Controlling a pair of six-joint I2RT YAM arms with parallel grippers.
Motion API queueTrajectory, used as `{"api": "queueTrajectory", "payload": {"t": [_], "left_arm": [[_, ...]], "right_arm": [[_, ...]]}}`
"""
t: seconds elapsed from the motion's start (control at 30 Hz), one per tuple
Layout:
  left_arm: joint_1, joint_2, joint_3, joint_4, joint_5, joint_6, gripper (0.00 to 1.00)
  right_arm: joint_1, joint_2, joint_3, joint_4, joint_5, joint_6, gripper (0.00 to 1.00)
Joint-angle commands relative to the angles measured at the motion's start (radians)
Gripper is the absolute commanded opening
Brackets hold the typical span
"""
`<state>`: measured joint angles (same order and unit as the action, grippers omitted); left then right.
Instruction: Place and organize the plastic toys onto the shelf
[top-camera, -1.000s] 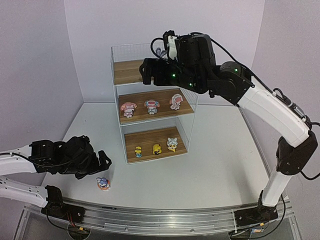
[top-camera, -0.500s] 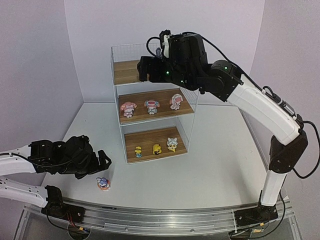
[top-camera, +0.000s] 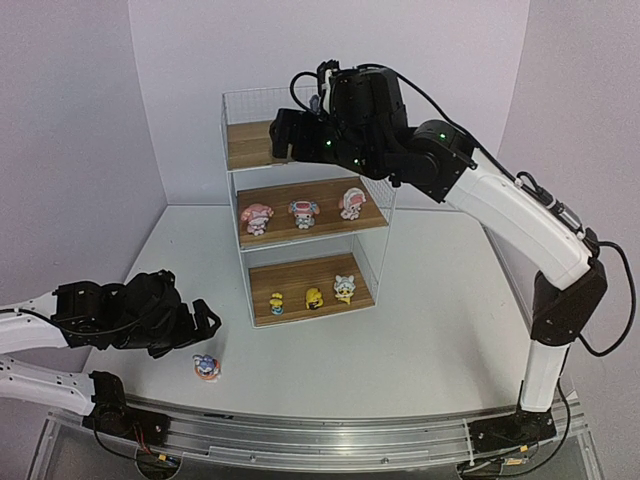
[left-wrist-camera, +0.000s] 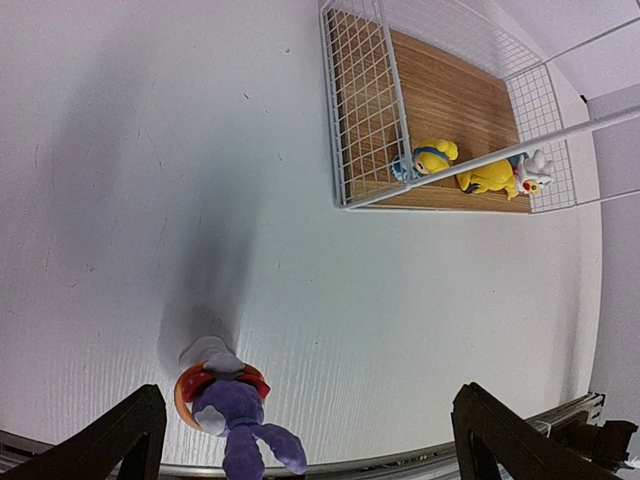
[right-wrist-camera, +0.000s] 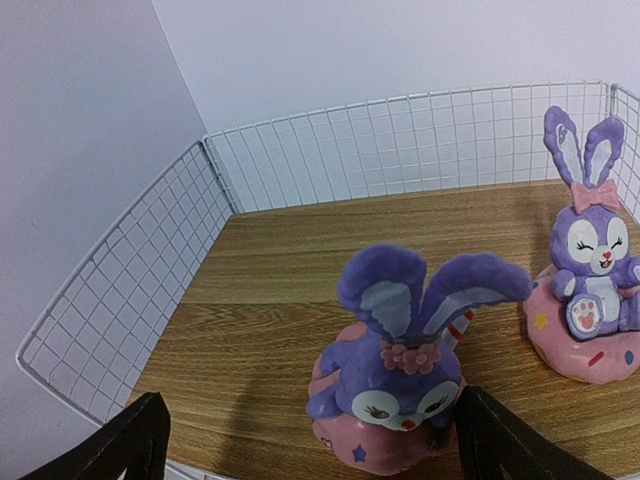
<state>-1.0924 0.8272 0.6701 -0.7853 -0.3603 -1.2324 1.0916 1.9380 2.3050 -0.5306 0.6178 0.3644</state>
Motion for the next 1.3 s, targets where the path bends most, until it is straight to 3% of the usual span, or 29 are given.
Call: {"api": "queueTrajectory", "payload": {"t": [0.0, 0.3, 0.63, 0.93, 1.27], "left_arm": [[-0.002, -0.011, -0.004, 0.005, -0.009, -0.013, 1.00], [-0.003, 0.000, -0.015, 0.027, -0.009, -0.014, 1.00], [-0.003, 0.025, -0.011, 0.061, -0.008, -0.002, 1.00], [-0.003, 0.062, 0.012, 0.077, -0.013, 0.023, 1.00], [-0.002, 0.055, 0.012, 0.082, -0.014, 0.031, 1.00]], "right_arm": [[-0.004, 0.036, 0.053, 0.024, 0.015, 0.014, 0.96], [-0.004, -0.013, 0.023, 0.029, 0.070, -0.014, 0.96], [-0.005, -0.196, -0.192, 0.031, 0.034, -0.050, 0.94], [-0.005, -0.227, -0.237, 0.035, 0.013, -0.093, 0.74], [-0.005, -0.174, -0.224, 0.035, -0.004, -0.139, 0.67]]}}
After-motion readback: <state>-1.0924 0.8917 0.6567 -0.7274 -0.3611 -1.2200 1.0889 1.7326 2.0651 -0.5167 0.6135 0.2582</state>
